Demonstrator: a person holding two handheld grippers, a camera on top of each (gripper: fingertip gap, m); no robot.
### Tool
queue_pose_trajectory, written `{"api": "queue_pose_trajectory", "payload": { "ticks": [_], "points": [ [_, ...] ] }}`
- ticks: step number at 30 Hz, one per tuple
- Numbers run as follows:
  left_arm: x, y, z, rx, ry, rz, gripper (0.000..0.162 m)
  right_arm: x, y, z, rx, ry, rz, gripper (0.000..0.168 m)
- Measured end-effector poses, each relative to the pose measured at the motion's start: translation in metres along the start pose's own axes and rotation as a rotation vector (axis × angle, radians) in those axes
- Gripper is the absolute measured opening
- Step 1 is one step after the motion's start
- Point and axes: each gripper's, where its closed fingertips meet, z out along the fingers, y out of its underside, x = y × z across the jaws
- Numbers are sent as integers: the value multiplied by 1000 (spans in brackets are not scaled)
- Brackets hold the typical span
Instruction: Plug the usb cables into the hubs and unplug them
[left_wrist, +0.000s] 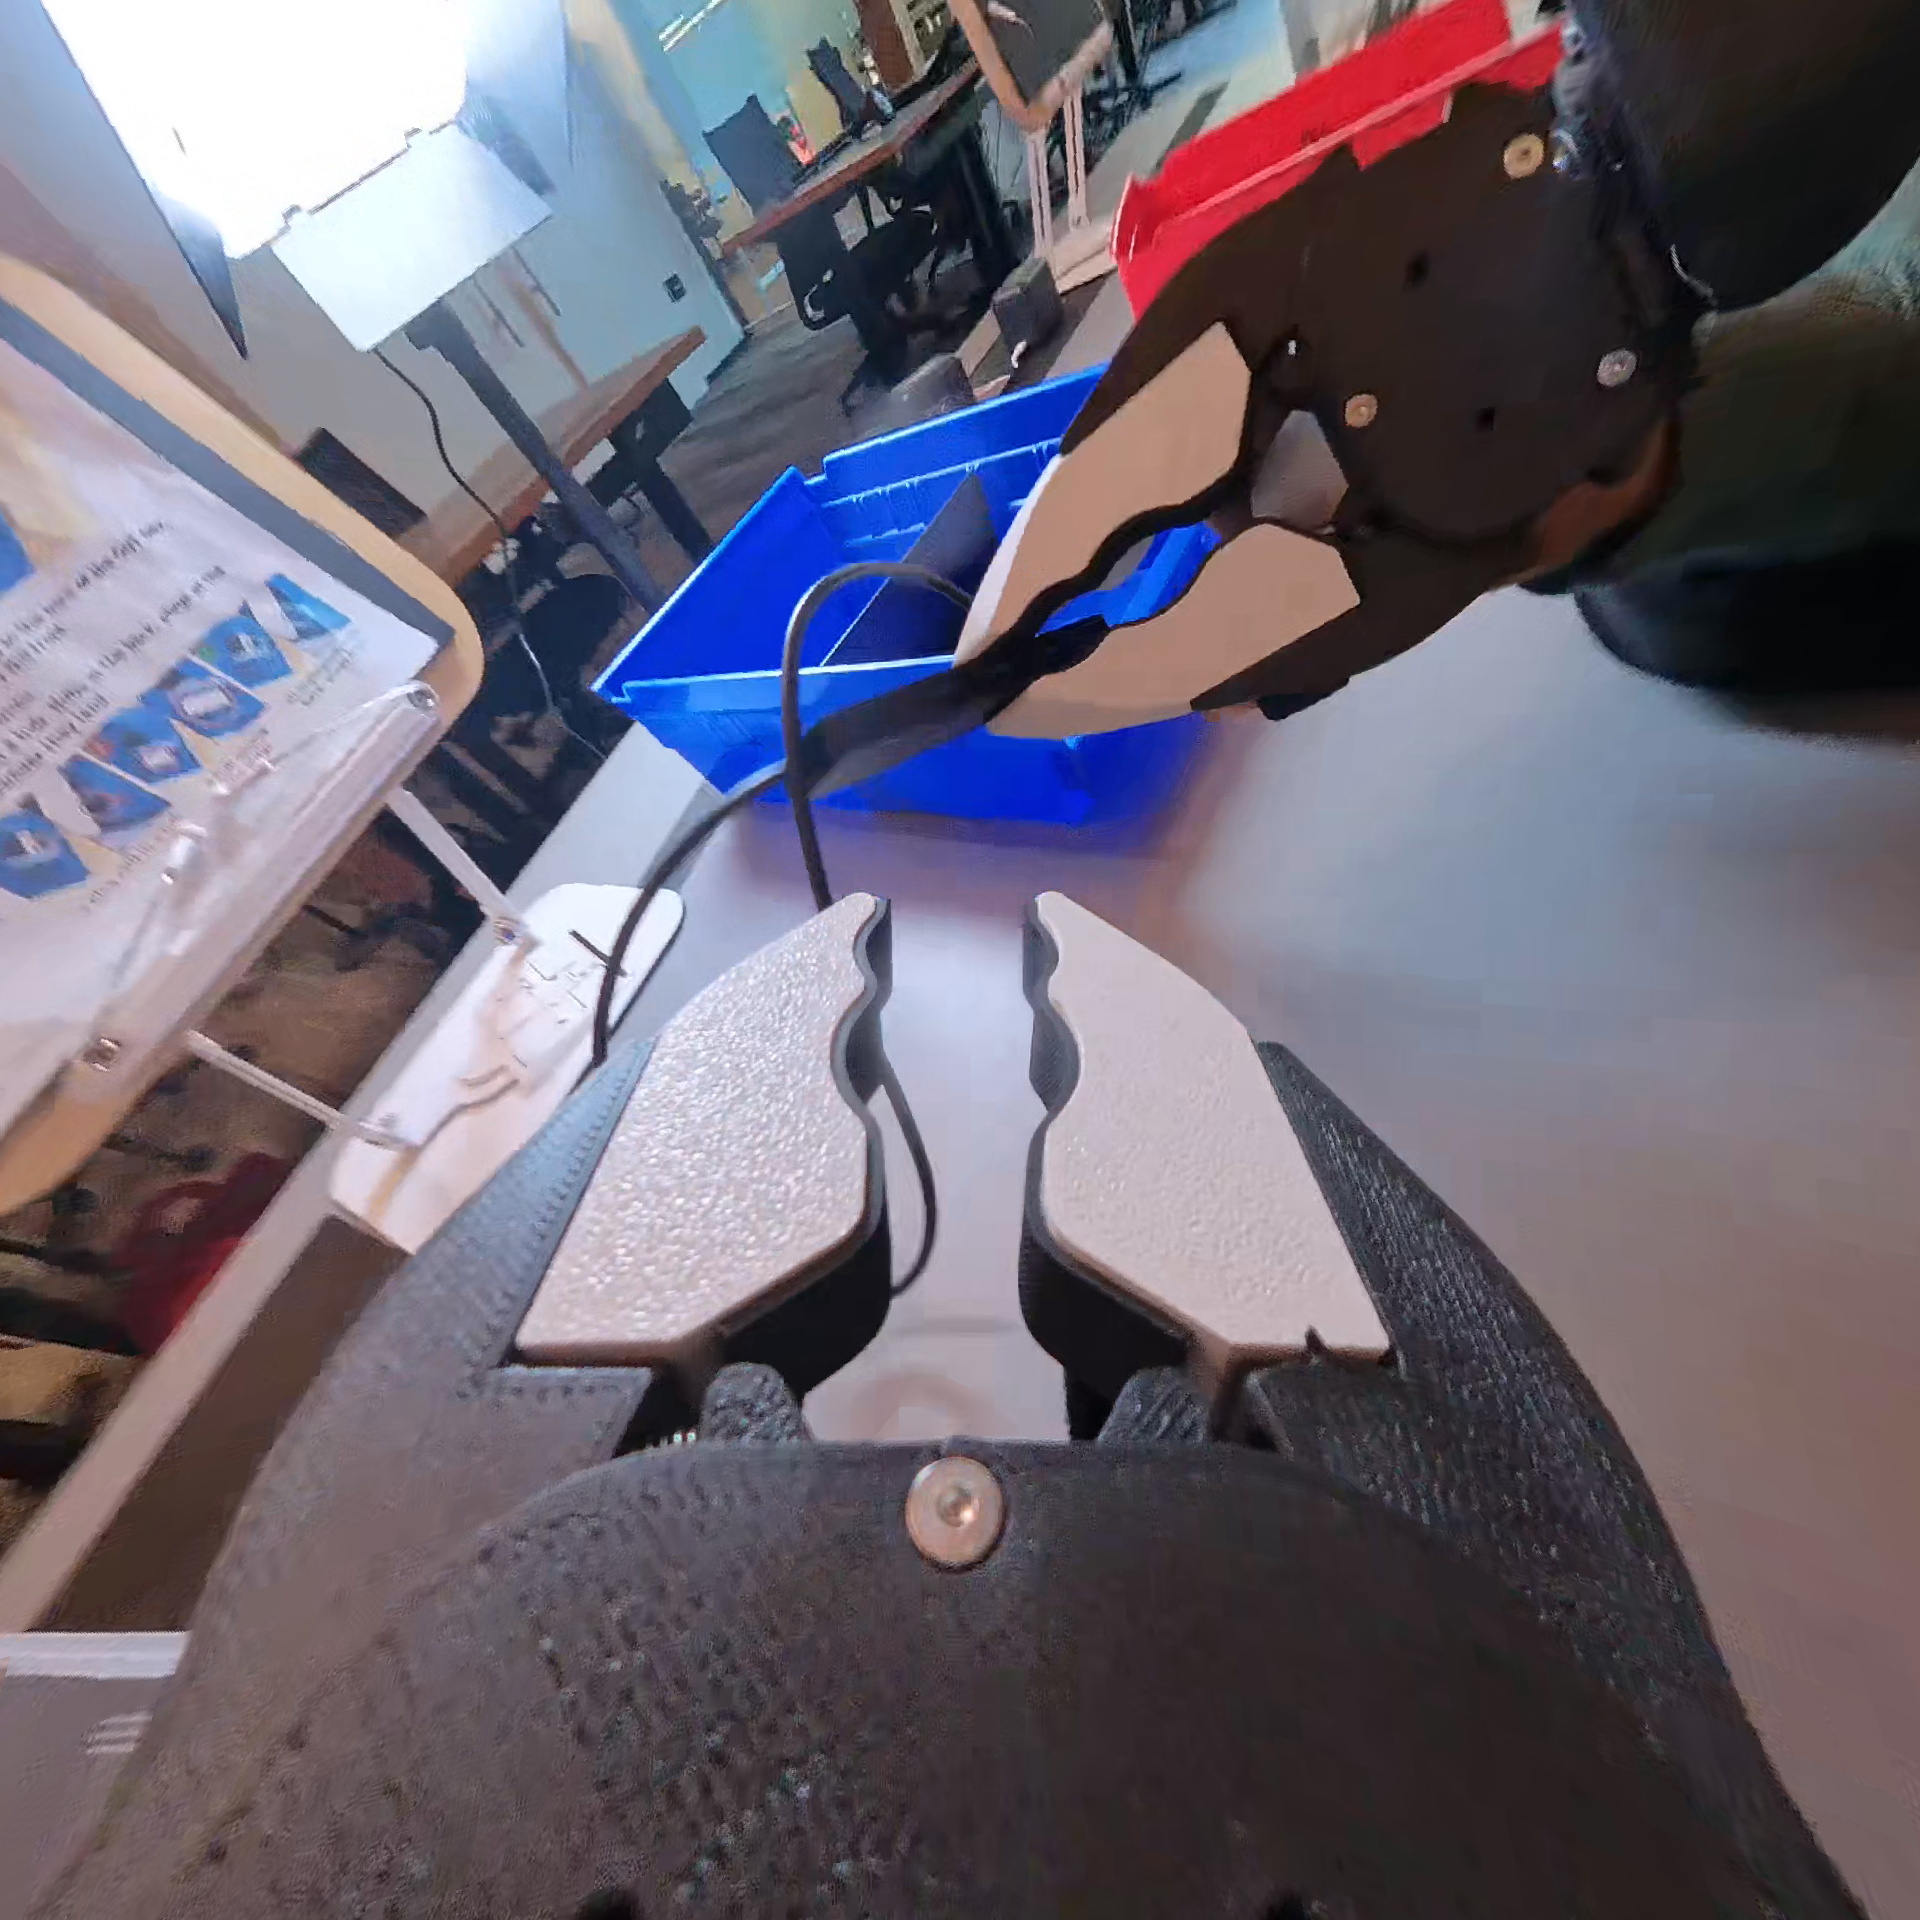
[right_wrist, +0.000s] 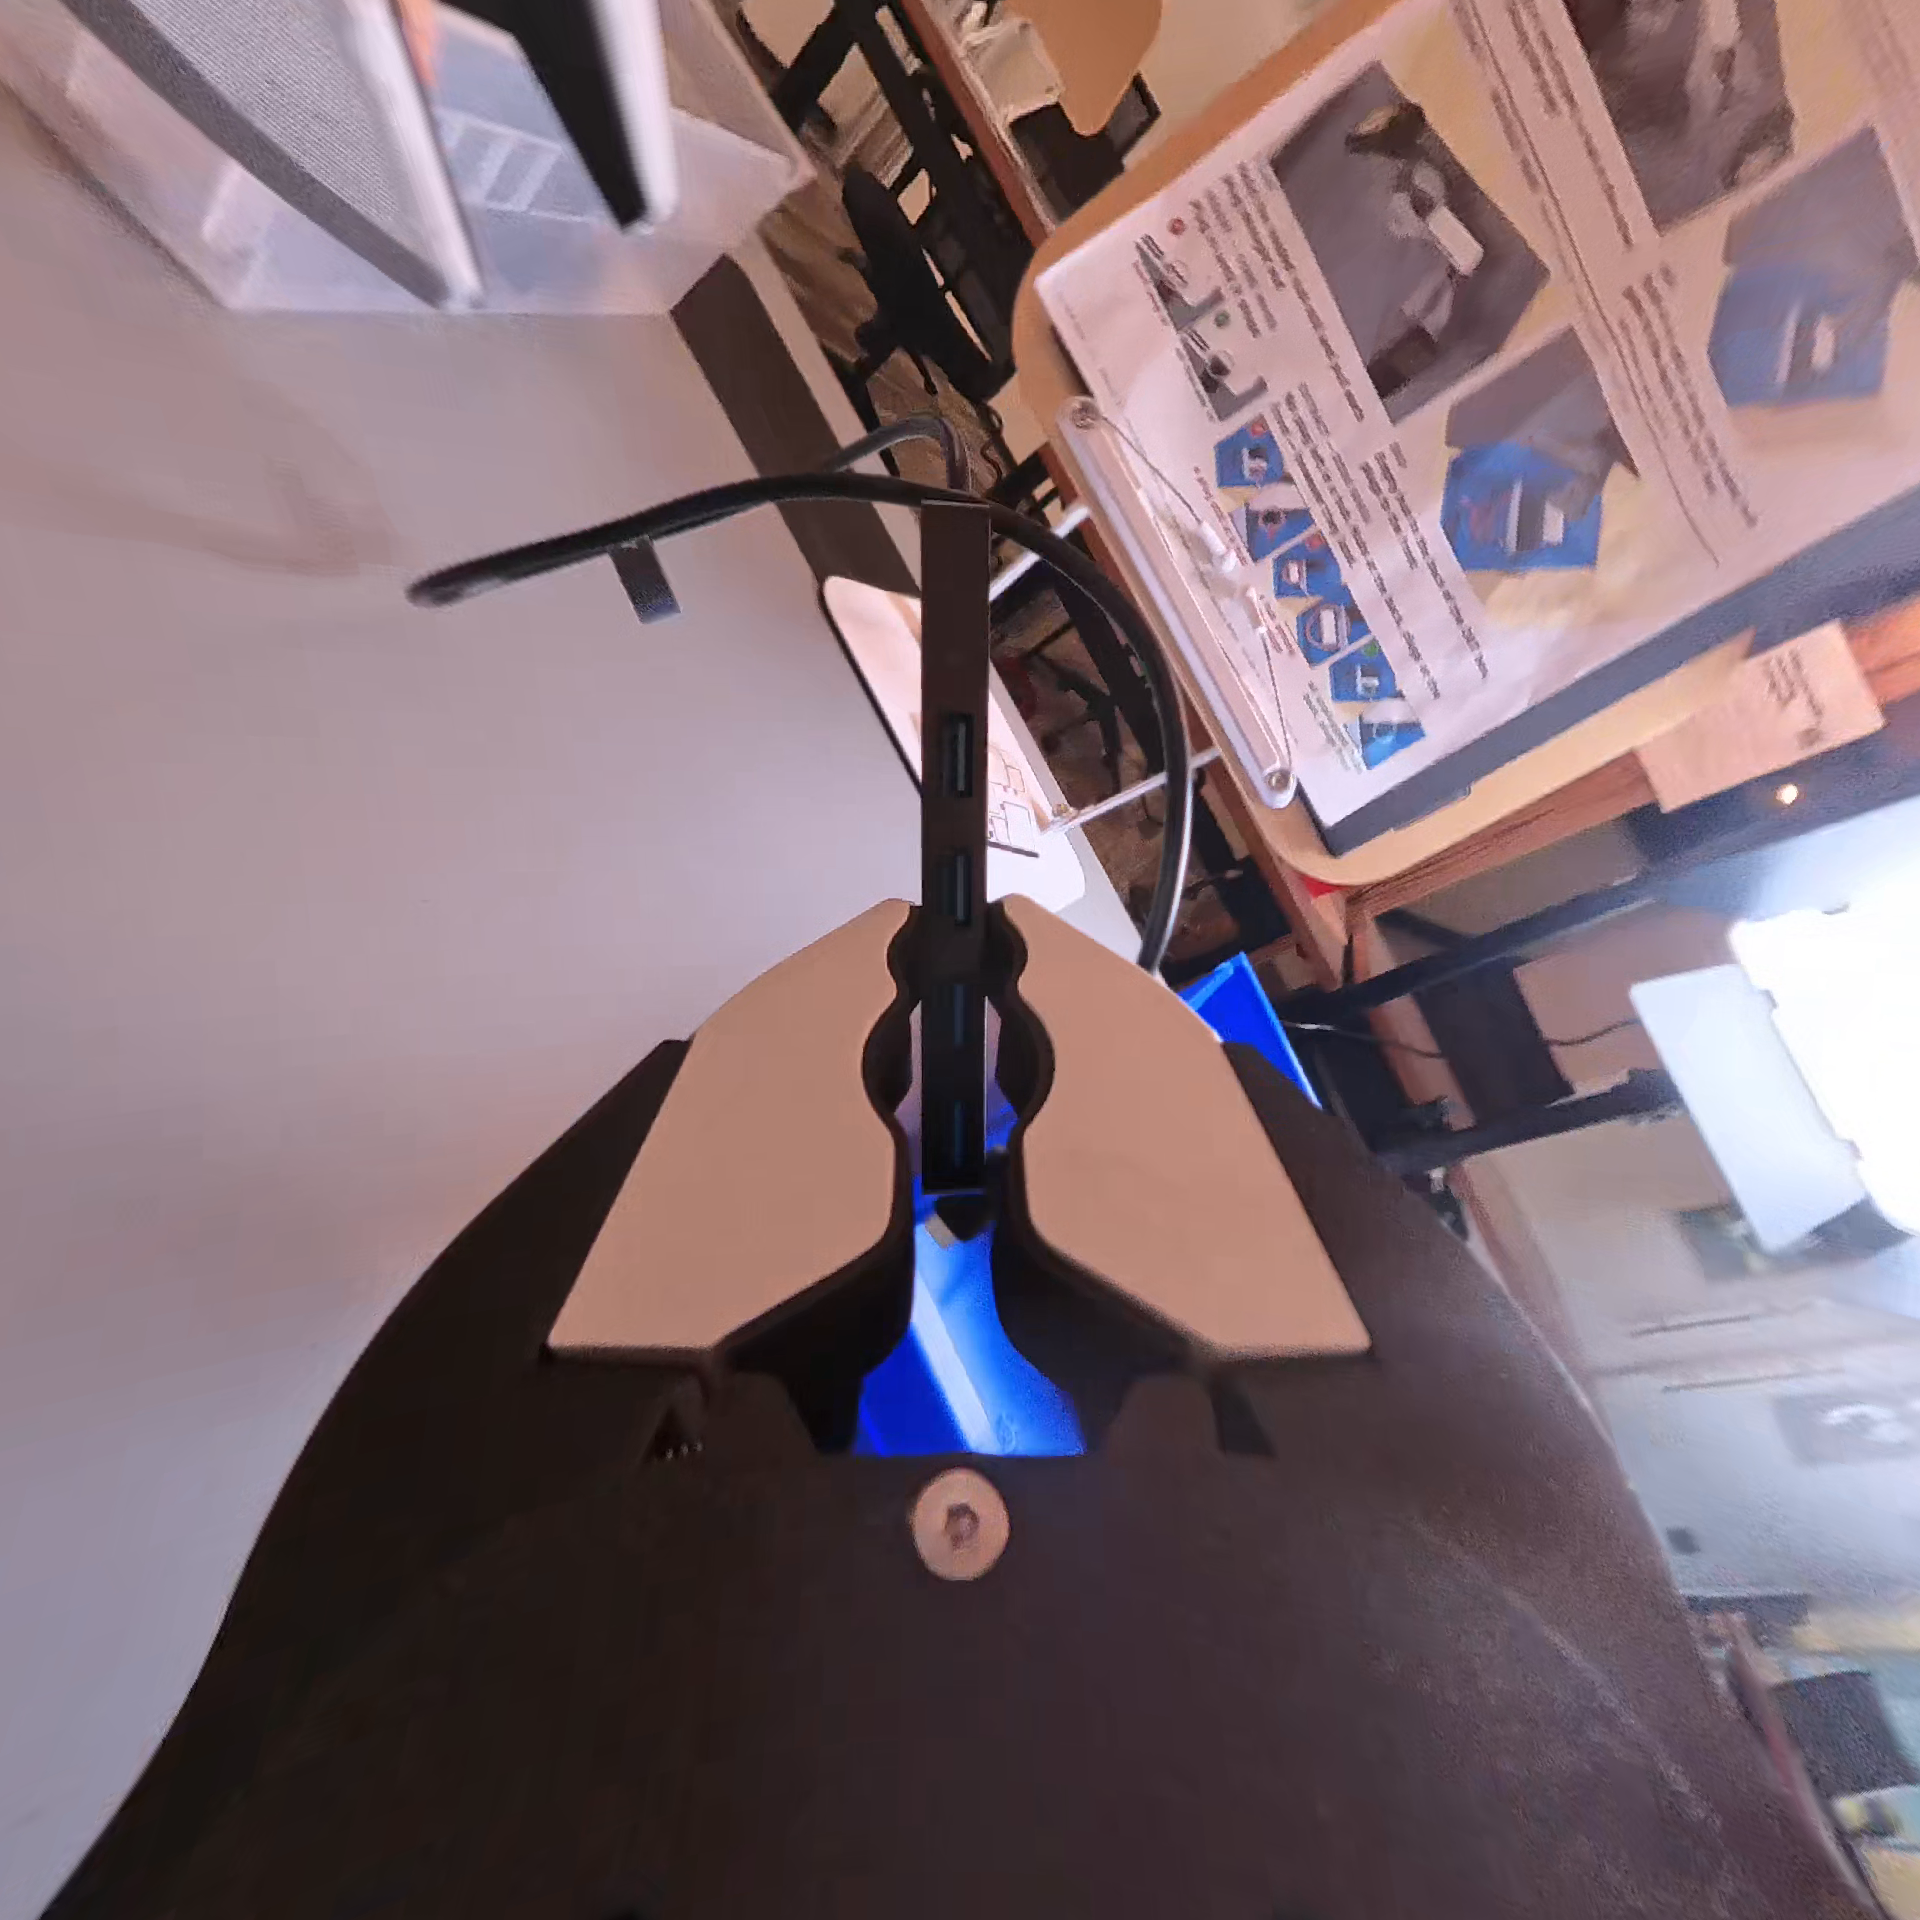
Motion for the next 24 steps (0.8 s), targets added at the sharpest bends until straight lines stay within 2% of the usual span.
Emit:
{"api": "queue_pose_trajectory", "payload": {
  "ticks": [4, 9, 12, 13, 14, 16, 24],
  "points": [
    [6, 5, 9, -76, -109, 277, 30, -25, -8, 2, -11, -22, -155, 12],
    [15, 29, 24, -204, -160, 576, 35, -46, -19, -1, -6, -29, -331, 12],
    [4, 46, 28, -318, -244, 749, 22, -56, -31, -8, 28, -1, -467, 12],
    [1, 50, 29, -335, -262, 801, 12, -61, -36, -12, 53, -5, -495, 11],
    [1, 51, 29, -318, -255, 830, 11, -65, -40, -15, 70, -4, -509, 11],
    [4, 50, 29, -275, -228, 781, 12, -65, -43, -18, 102, -5, -490, 12],
    [16, 36, 21, -115, -8, 322, 13, -40, -66, -40, 367, -220, 10, 25]
  ]
}}
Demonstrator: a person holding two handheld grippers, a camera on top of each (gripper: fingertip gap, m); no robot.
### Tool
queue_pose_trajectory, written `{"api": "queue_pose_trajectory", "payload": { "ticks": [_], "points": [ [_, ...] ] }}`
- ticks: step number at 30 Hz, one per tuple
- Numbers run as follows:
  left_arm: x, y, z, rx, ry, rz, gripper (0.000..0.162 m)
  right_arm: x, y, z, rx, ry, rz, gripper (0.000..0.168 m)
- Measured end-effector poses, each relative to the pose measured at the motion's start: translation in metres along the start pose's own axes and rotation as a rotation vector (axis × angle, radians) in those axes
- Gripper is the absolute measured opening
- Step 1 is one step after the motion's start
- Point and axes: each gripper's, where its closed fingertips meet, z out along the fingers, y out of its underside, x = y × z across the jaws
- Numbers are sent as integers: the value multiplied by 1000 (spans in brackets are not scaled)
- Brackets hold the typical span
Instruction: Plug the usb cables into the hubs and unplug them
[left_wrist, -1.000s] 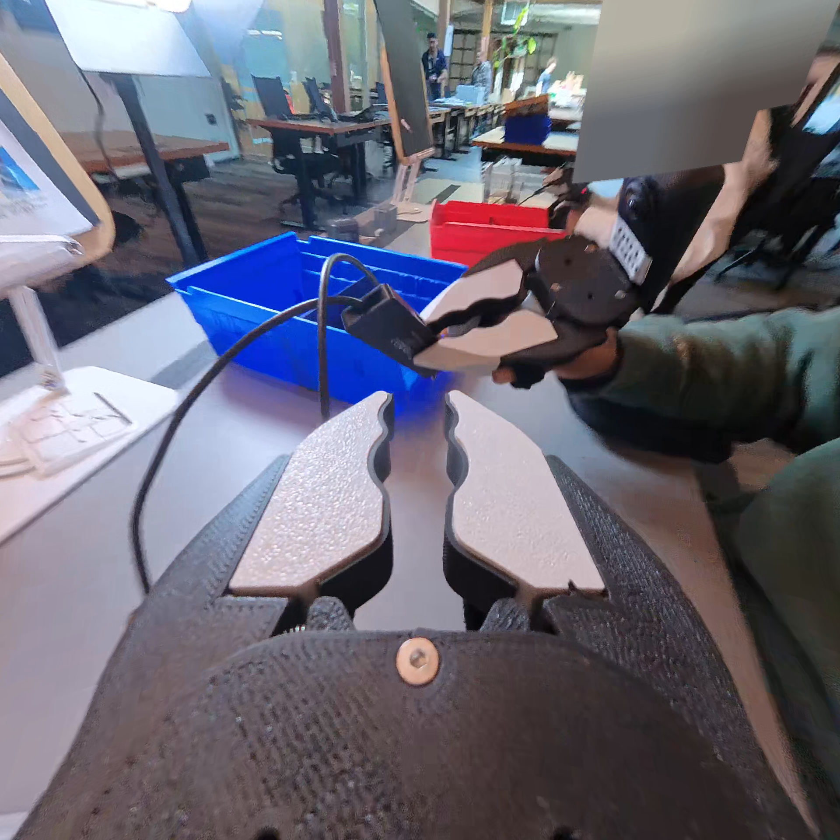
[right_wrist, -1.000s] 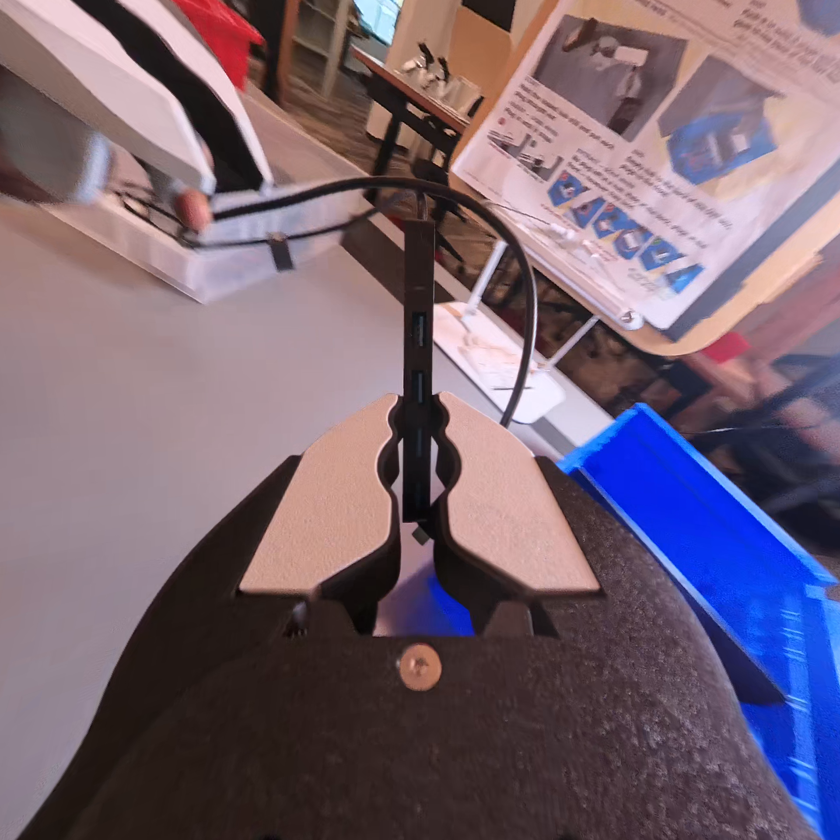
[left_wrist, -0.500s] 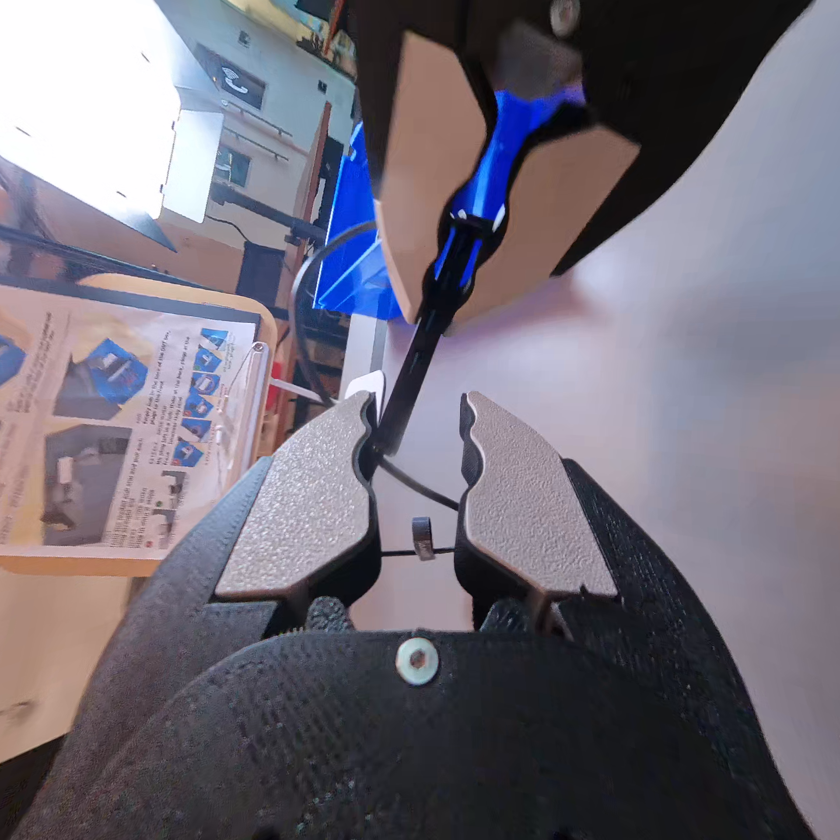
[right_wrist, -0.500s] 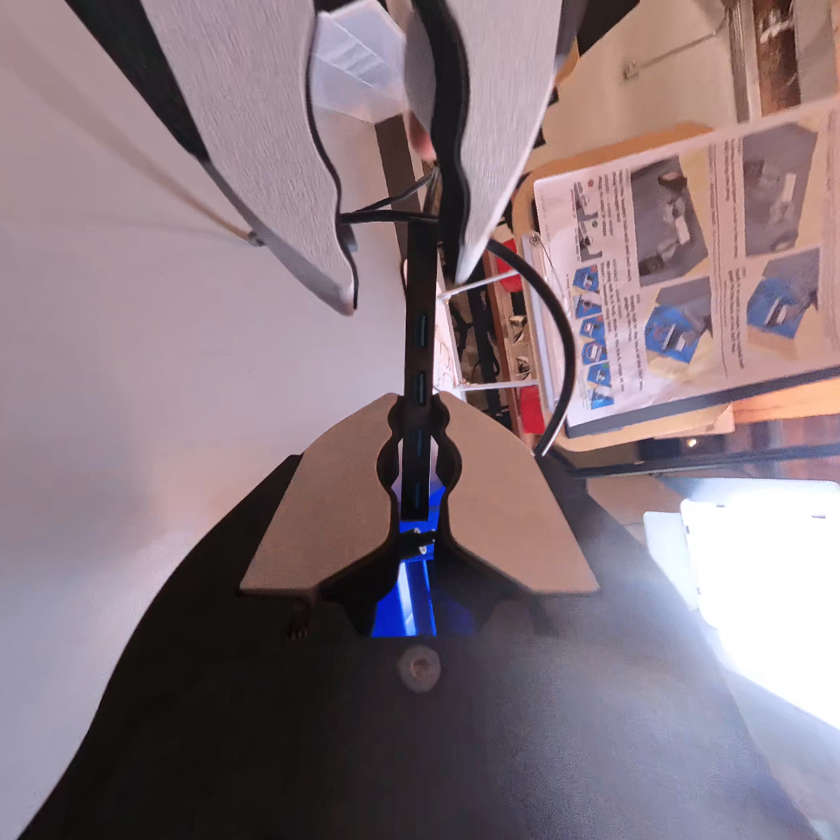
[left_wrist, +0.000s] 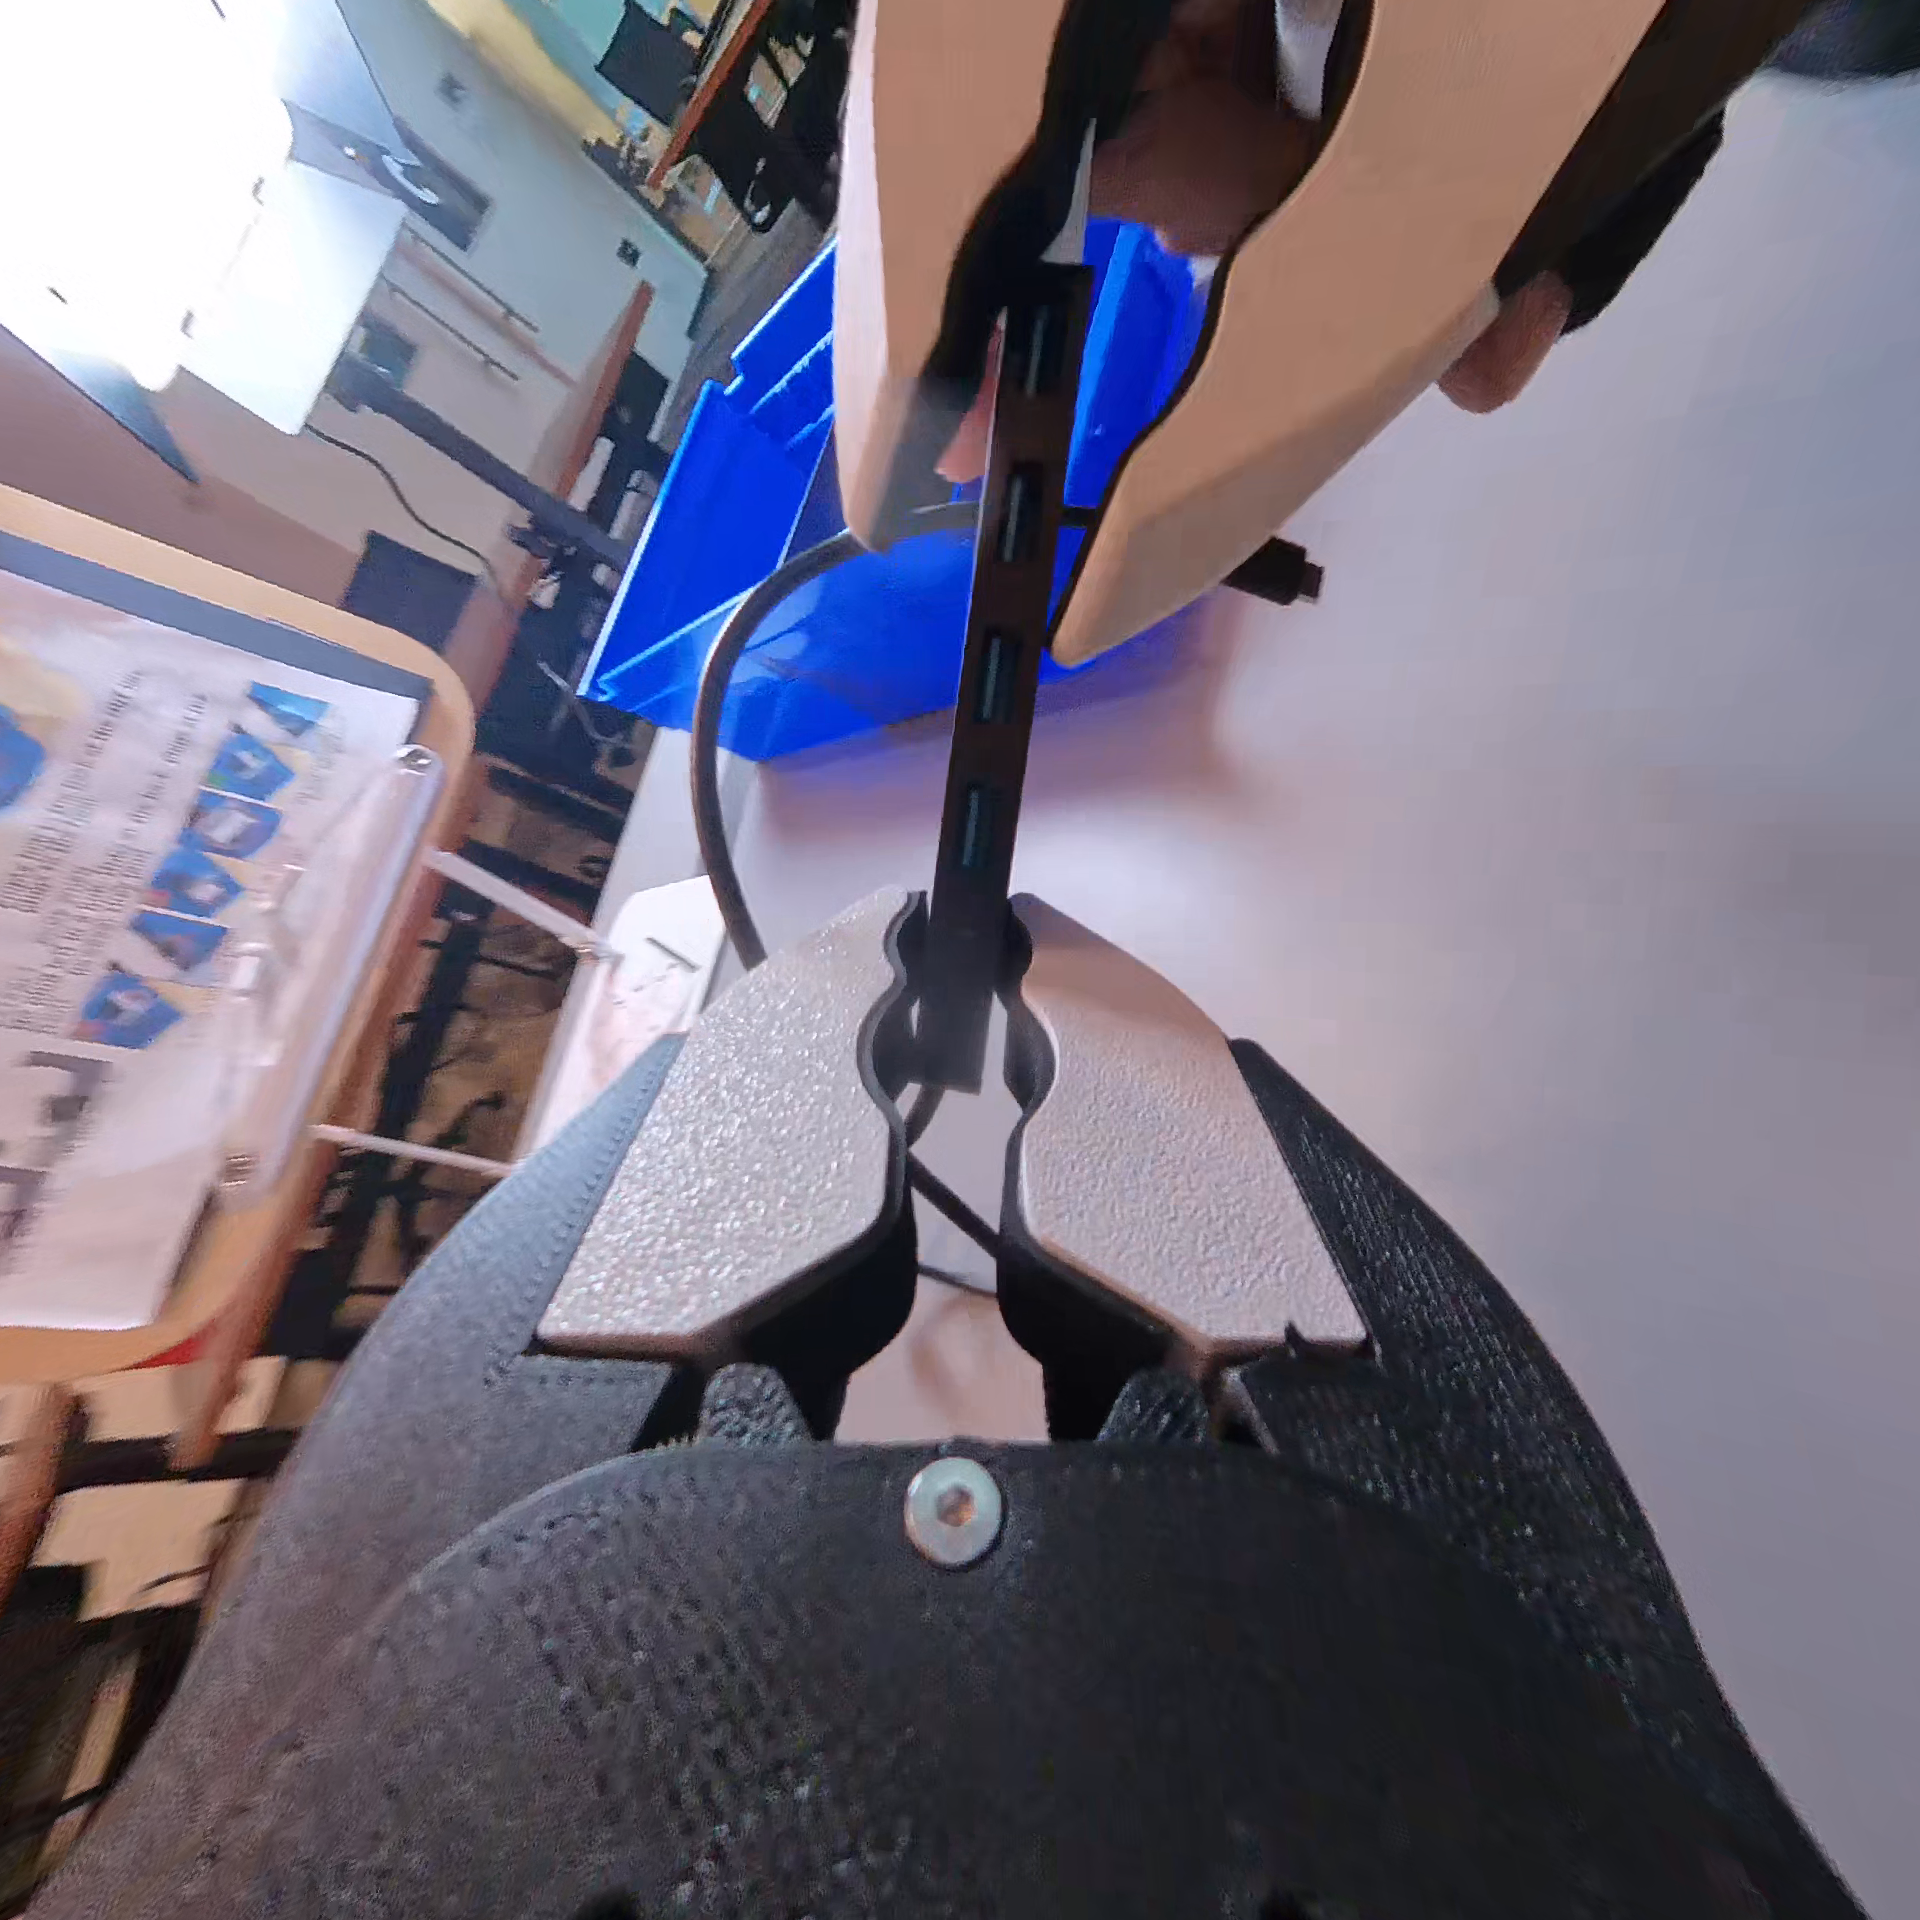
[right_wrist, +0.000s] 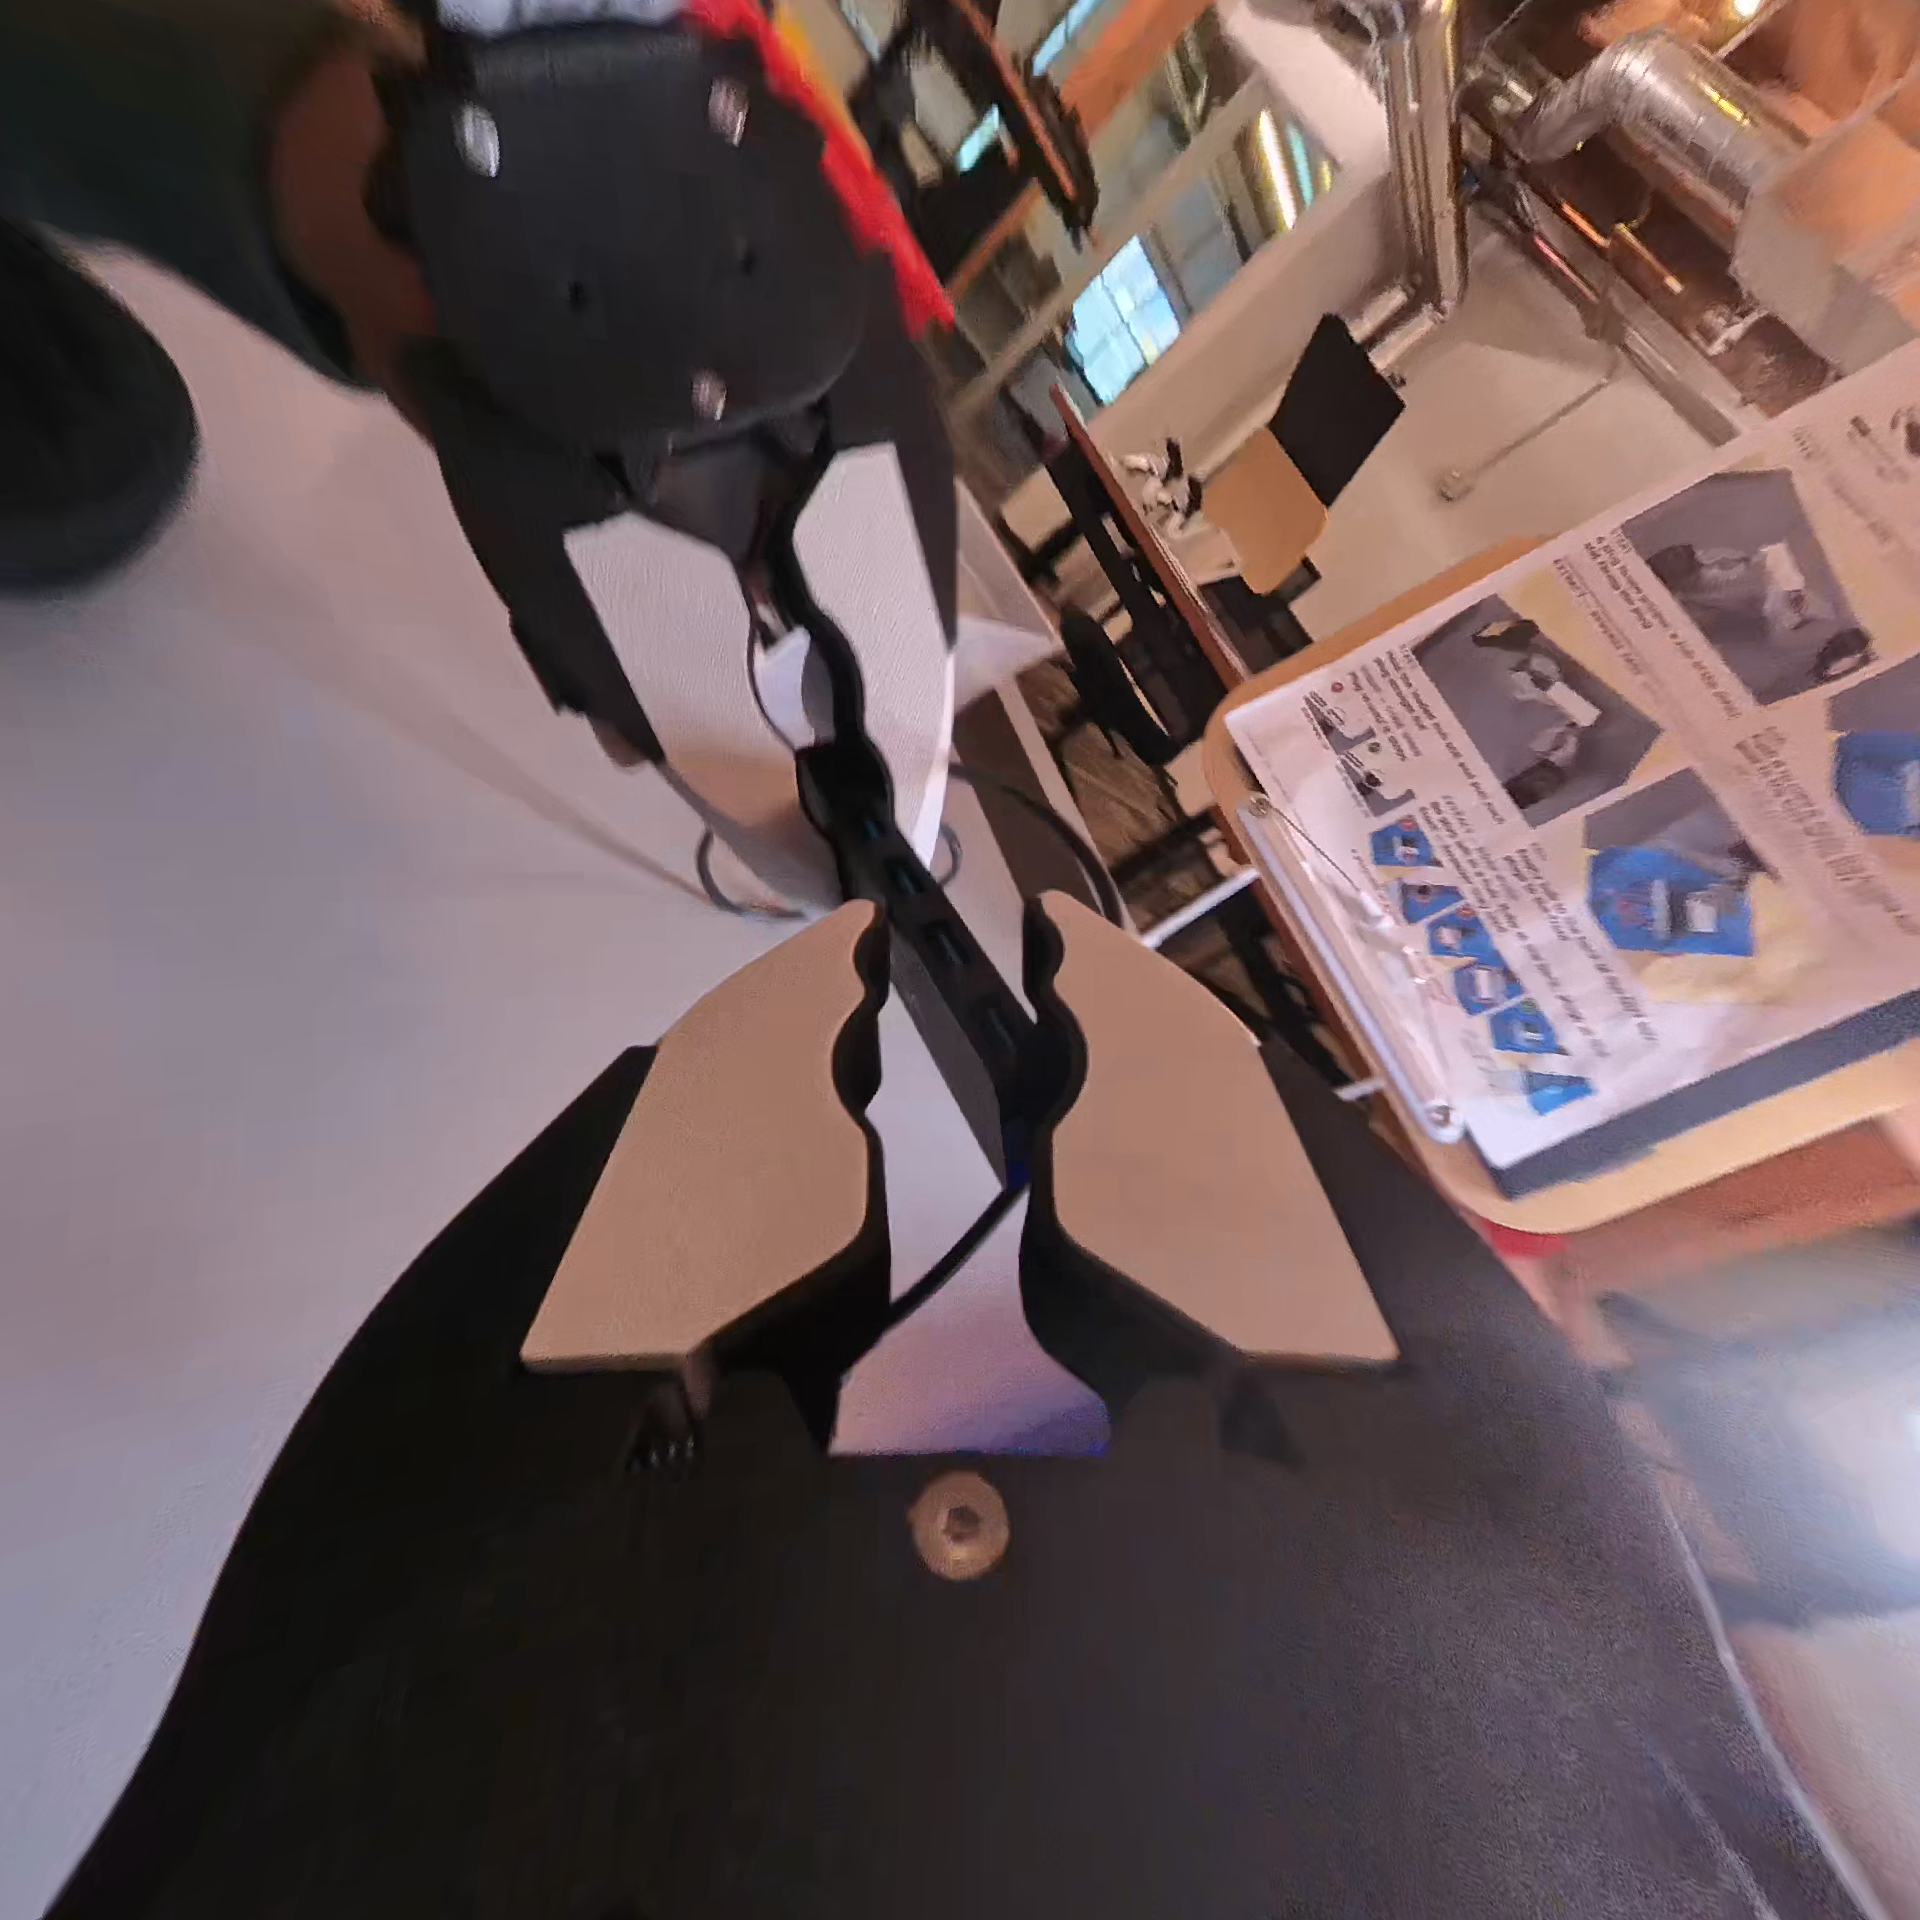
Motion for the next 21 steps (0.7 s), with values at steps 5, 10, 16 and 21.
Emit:
{"api": "queue_pose_trajectory", "payload": {
  "ticks": [5, 10, 16, 21],
  "points": [
    [-3, -7, -5, 102, 89, -247, 12, 33, -16, -21, 230, -20, 337, 27],
    [-22, -14, -18, 261, 177, -567, 11, 51, -2, -28, 264, -20, 495, 26],
    [-24, -33, -28, 412, 232, -634, 11, 17, -16, -18, 289, -168, 518, 24],
    [8, -61, -32, 488, 304, -437, 12, -4, -31, -12, 322, -251, 520, 33]
  ]
}}
